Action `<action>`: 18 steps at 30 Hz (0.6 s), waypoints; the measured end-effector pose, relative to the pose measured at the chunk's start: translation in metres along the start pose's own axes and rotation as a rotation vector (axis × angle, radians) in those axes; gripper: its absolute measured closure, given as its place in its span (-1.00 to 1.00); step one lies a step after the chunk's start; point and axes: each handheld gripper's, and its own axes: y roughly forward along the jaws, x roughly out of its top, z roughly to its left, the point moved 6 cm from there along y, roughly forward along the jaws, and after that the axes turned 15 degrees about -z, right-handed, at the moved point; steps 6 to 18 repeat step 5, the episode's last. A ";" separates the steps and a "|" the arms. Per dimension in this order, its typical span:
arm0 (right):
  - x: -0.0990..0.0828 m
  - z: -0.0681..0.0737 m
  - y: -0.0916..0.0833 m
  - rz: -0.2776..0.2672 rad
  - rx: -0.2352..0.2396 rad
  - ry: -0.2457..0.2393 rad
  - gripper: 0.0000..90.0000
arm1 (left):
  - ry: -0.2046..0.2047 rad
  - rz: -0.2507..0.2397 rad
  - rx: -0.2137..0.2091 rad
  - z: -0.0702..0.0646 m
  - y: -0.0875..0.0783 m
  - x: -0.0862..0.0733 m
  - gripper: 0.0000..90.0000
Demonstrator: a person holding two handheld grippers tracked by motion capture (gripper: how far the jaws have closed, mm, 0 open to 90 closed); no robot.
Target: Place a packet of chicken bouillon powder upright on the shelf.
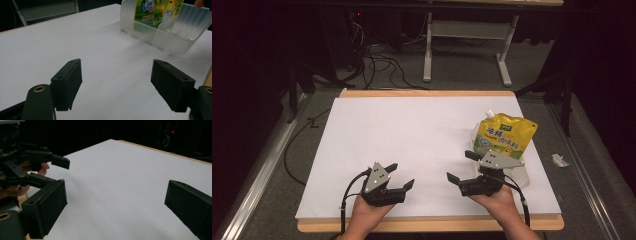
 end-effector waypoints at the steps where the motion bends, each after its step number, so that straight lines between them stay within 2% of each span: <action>1: -0.003 0.001 -0.001 0.005 0.005 0.008 -0.89 | 0.003 0.001 -0.001 0.000 0.001 0.000 -0.43; 3: -0.004 0.000 -0.006 0.017 0.003 -0.004 -0.89 | 0.006 0.009 -0.002 -0.001 0.002 -0.002 -0.43; 5: -0.002 -0.002 -0.014 -0.006 0.002 0.008 -0.89 | 0.004 0.014 -0.004 -0.002 0.004 -0.002 -0.43; 18: -0.002 -0.002 -0.014 -0.006 0.002 0.008 -0.89 | 0.004 0.014 -0.004 -0.002 0.004 -0.002 -0.43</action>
